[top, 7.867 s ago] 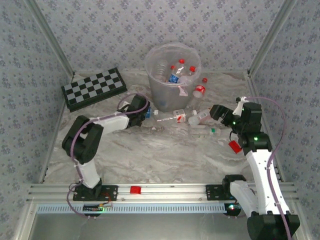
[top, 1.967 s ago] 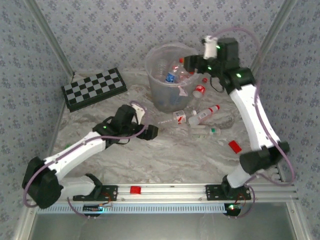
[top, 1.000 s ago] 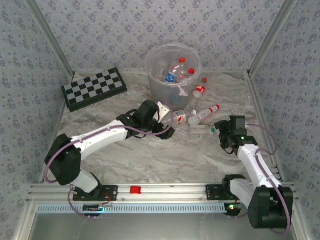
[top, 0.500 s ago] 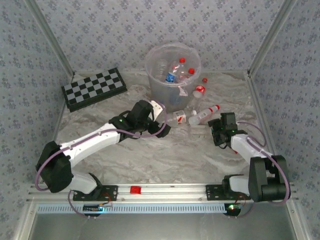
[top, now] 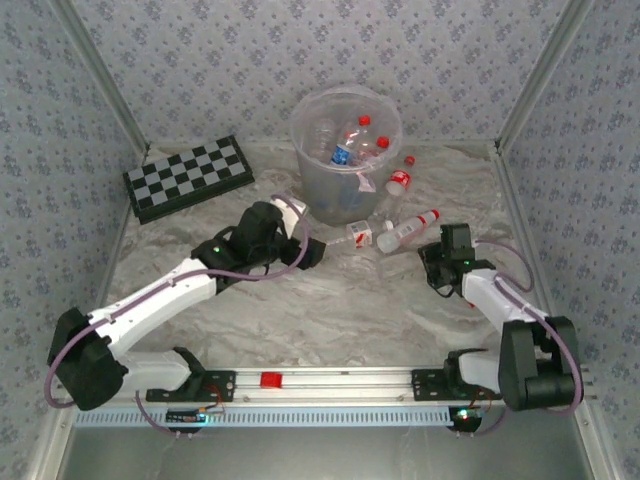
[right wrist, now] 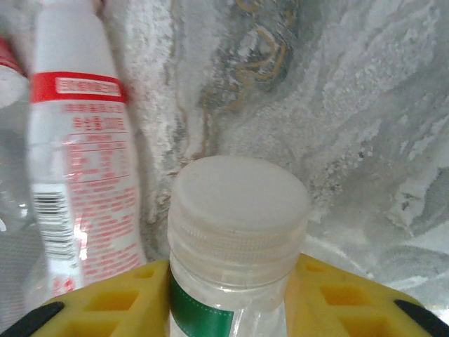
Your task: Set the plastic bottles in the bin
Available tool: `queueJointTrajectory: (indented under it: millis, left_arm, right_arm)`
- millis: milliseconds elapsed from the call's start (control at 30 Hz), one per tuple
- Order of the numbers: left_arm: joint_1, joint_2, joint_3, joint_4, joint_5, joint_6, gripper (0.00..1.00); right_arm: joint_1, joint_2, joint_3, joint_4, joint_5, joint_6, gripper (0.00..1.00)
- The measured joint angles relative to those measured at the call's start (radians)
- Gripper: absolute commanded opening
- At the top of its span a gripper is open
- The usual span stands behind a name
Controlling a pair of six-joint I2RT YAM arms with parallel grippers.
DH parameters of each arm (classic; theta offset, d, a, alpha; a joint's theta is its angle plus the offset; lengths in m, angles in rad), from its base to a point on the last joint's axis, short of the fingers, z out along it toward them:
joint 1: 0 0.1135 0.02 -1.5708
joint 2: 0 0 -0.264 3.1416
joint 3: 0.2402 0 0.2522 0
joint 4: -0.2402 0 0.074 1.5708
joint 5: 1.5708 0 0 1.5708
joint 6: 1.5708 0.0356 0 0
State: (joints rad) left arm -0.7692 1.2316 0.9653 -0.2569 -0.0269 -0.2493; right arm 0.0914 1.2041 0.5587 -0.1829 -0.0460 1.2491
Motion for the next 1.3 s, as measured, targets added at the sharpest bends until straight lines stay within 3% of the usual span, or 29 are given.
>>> queueJointTrajectory:
  millis: [333,500,833,1100,1300]
  left_arm:
    - [0.108,-0.014,-0.058,0.026,-0.03,-0.146,0.95]
    - [0.121,-0.014,-0.077,0.037,-0.031,-0.187,0.95]
    - [0.156,-0.042,-0.095,0.046,-0.031,-0.243,0.93]
    - [0.22,-0.065,-0.14,0.064,-0.031,-0.323,0.93]
    - [0.232,-0.113,-0.182,0.074,-0.026,-0.363,0.93]
  right_arm:
    - [-0.042,-0.179,0.023,-0.131,0.024,-0.076,0.24]
    - [-0.054,-0.19,0.037,-0.152,0.024,-0.108,0.15]
    - [-0.088,-0.215,0.103,-0.178,-0.019,-0.262,0.09]
    - [-0.093,-0.237,0.386,-0.169,-0.151,-0.542,0.06]
    - [-0.059,-0.112,0.731,-0.158,-0.279,-0.71,0.06]
